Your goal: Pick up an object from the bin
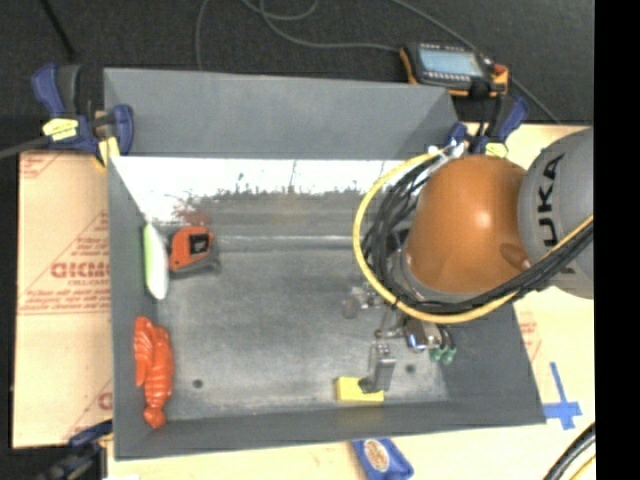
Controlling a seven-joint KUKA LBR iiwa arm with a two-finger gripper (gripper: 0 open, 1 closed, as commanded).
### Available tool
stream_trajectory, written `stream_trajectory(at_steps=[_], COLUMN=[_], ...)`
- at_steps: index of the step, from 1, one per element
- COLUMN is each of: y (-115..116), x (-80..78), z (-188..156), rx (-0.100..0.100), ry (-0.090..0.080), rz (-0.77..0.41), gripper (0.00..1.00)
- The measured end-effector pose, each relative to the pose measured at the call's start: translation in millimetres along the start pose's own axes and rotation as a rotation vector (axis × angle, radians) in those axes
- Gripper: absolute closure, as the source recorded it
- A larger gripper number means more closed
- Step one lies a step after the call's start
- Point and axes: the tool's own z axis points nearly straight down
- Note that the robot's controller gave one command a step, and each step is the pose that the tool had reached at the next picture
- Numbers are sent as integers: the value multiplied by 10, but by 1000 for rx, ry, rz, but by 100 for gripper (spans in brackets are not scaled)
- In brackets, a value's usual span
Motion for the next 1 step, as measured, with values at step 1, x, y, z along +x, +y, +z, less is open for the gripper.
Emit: stream_trajectory(at_steps=[1], y=[1], x=[-18], z=[-37], rx=[0], ry=[-8], rz=[1], gripper=[0])
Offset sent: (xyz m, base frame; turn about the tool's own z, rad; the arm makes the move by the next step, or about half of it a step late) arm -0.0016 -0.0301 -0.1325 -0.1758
